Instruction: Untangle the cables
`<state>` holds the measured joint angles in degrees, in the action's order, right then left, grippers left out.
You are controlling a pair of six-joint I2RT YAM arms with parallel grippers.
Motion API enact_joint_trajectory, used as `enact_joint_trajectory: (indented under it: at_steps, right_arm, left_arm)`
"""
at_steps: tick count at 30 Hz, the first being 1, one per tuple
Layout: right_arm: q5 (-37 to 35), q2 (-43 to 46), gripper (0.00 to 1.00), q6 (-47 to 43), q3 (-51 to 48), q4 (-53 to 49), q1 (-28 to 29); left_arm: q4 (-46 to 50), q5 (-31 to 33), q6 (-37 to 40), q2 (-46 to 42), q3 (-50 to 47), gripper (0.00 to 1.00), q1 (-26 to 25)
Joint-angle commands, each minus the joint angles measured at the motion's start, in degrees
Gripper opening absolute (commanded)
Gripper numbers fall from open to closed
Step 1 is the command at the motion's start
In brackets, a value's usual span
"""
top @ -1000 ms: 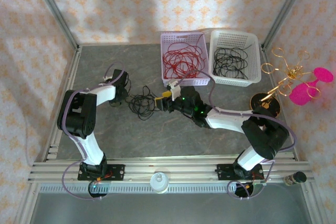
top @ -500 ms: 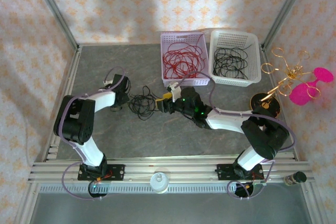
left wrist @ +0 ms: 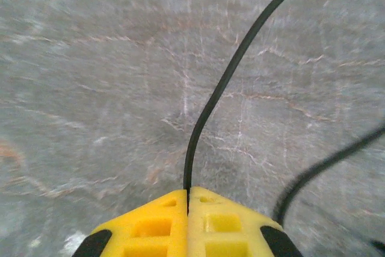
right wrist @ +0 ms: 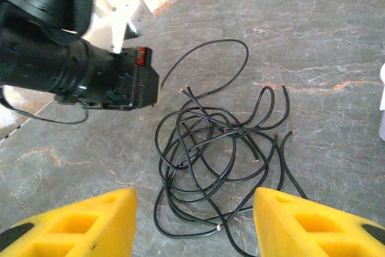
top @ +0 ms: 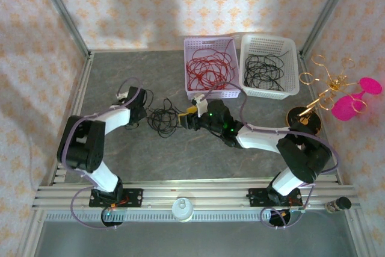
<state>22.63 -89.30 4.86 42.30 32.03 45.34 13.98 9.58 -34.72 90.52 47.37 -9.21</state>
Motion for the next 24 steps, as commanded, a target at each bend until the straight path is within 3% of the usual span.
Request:
enact_joint_trajectory:
  at_steps: [1, 10, 17, 19, 21, 24]
  right_arm:
    - [-0.83, 2.70, 0.53, -0.36, -0.74, 0.08, 0.19]
    - [3.12, 1.75, 0.54, -1.19, 2.30, 3.13, 0.19]
    - [13.53, -7.55, 0.54, -4.75, 10.87, 9.76, 0.19]
    - [12.12, -11.13, 0.54, -6.84, 15.26, 7.14, 0.18]
    - [6.08, -15.86, 0.55, -6.53, 23.92, -2.79, -0.05]
    - [2.11, -23.20, 0.53, -5.38, 36.80, -16.32, -0.61]
  left_arm:
    - [2.04, 5.94, -0.57, -9.55, -1.08, 0.00, -1.74]
    - [7.80, 6.39, 5.03, -30.35, 0.76, 0.00, -8.07]
    - [11.68, 6.83, 6.99, -36.32, 6.40, 0.00, -14.92]
    - [14.47, 10.55, 6.81, -35.65, 7.03, 0.00, -14.86]
    - [18.72, 15.43, 5.70, -32.63, 7.94, 0.00, -13.78]
    - [19.64, 10.36, 5.55, -28.01, 6.61, 0.06, -8.27]
